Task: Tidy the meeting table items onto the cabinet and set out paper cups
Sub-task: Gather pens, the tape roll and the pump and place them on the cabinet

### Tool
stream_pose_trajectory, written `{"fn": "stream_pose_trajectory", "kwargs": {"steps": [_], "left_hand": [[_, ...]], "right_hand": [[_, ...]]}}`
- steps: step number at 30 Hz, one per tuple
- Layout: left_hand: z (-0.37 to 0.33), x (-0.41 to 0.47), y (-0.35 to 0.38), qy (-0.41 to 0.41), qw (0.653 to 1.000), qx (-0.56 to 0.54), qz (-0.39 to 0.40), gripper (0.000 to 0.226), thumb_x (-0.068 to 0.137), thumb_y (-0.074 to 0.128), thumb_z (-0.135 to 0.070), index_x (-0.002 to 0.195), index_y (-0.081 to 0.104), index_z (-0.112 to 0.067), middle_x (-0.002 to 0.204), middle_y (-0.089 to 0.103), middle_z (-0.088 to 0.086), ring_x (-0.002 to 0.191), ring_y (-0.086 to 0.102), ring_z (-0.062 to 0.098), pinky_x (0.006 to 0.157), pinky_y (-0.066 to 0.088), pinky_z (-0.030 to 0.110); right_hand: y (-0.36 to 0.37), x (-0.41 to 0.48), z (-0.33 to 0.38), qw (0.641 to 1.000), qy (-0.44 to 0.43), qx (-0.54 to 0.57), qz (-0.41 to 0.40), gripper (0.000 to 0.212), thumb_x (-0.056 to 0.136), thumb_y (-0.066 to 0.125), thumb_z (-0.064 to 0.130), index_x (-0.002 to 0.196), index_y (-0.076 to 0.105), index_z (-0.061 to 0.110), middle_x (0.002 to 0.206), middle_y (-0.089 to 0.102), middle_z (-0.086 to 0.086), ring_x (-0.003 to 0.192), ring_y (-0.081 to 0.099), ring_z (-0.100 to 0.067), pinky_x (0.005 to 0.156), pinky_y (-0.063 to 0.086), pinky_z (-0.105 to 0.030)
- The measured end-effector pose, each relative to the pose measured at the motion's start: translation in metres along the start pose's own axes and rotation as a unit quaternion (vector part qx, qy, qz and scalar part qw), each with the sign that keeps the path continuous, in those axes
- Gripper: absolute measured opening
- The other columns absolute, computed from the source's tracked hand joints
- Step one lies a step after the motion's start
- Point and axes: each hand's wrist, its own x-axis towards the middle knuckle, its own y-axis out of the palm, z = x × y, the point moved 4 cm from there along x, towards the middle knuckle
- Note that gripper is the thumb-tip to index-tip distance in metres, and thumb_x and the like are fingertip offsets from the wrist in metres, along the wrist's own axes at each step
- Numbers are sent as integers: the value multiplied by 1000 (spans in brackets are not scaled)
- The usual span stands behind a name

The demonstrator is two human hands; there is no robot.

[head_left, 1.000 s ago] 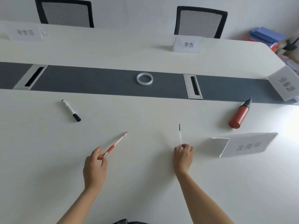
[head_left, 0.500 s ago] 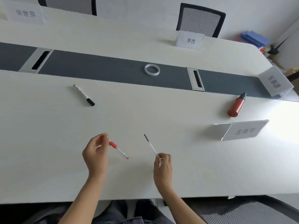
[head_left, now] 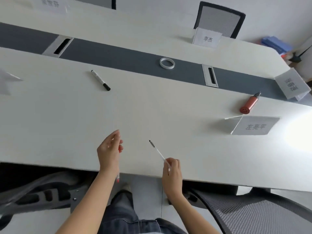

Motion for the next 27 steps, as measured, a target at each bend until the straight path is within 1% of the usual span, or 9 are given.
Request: {"fn": "stream_pose_trajectory", "kwargs": {"steps": [3,5,7,9,12,14,18,22,27], "left_hand": [[18,-31,-26,6,999,6,-49,23,89,54,-13,111,59,-16,73,54,0,60,46,11,50,43,10],[41,-56,-48,5,997,31,-69,26,91,50,-11,116,56,-17,70,50,0,60,42,10,54,40,14],[65,-84,-74,-10,994,56,-93,29,92,47,-10,120,55,-11,72,51,-1,63,44,10,59,40,17],[79,-108,-102,-29,990,75,-116,34,91,47,-3,124,52,-5,78,54,-2,65,48,9,55,45,10],[75,-144,-149,-24,982,90,-163,31,89,51,-1,119,57,-5,87,60,7,69,53,10,54,48,7],[66,-166,-180,-5,975,89,-202,26,87,54,-3,112,60,-5,83,61,8,70,55,14,55,49,9],[62,-202,-239,7,957,61,-283,18,86,58,-8,103,63,-5,77,61,4,68,56,14,52,49,9],[57,-228,-309,15,940,34,-338,16,85,61,-12,98,65,-4,72,60,9,64,53,18,56,47,18],[50,-271,-435,27,891,-61,-450,20,82,62,-5,102,64,-7,74,62,3,65,55,16,62,45,24]], "right_hand": [[-1,-18,-11,999,-27,-4,38,19,94,40,15,105,51,3,97,41,4,81,45,-17,68,32,-25],[1,-36,-22,997,-32,1,64,18,95,41,16,103,51,5,96,41,4,82,45,-17,68,30,-22],[2,-54,-32,994,-46,14,96,15,95,40,16,99,51,7,94,42,3,82,45,-17,67,29,-20],[5,-69,-38,990,-56,18,126,12,95,38,17,94,49,12,93,42,2,79,44,-15,64,29,-19],[17,-95,-33,981,-73,16,178,11,96,36,19,88,43,18,95,42,2,72,43,-6,58,33,-17],[30,-113,-21,973,-88,22,212,11,95,36,18,87,42,18,94,43,2,71,43,-6,59,35,-17],[65,-155,15,950,-138,17,281,11,95,37,17,86,44,18,92,46,4,80,45,-15,64,34,-22],[108,-207,49,925,-196,7,326,11,95,39,18,85,44,18,92,47,4,87,44,-15,71,30,-21],[180,-299,97,888,-254,-16,382,12,94,40,15,86,49,13,89,48,2,88,47,-19,72,33,-23]]}}
